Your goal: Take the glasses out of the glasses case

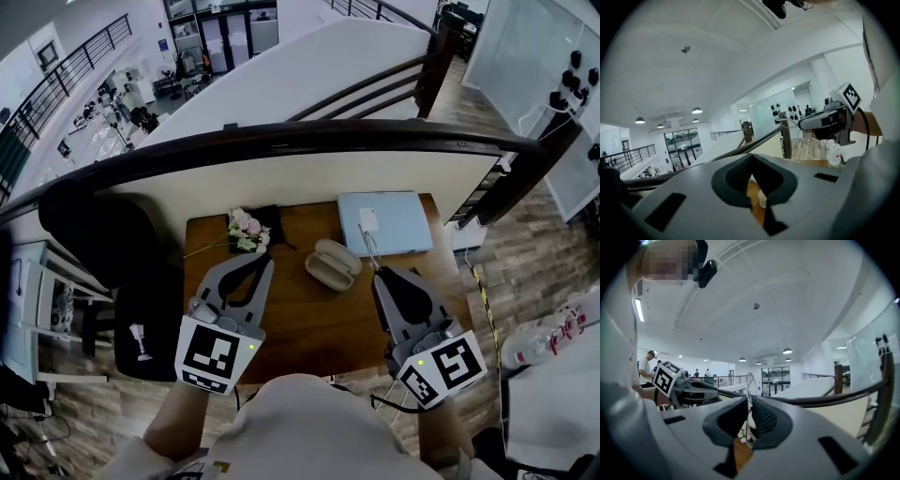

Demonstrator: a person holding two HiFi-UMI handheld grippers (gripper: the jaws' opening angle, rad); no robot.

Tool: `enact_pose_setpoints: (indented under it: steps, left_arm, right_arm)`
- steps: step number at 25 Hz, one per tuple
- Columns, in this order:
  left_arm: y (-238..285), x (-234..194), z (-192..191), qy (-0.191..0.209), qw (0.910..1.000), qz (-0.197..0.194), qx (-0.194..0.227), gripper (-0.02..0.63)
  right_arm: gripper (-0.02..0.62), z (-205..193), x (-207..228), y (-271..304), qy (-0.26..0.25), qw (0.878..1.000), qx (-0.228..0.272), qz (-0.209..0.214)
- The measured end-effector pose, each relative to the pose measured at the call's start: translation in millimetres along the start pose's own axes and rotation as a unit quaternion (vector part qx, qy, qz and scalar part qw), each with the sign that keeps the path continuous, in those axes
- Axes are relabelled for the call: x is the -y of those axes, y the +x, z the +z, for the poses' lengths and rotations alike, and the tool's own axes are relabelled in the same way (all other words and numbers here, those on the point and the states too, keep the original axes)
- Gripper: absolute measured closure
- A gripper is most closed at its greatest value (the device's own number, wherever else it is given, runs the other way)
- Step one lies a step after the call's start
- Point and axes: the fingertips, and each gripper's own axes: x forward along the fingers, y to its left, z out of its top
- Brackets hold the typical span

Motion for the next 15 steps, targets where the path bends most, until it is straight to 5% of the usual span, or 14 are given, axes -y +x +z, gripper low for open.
enact_pose_setpoints:
  steps: [15]
  left_arm:
    - [0.7,0.4,1.3,-0.003,1.0,-0.002,0.005,0.603]
  right_arm:
    - [0.561,1.4,-3.0,-0.5,-0.006,1.0,-0.003,0.0]
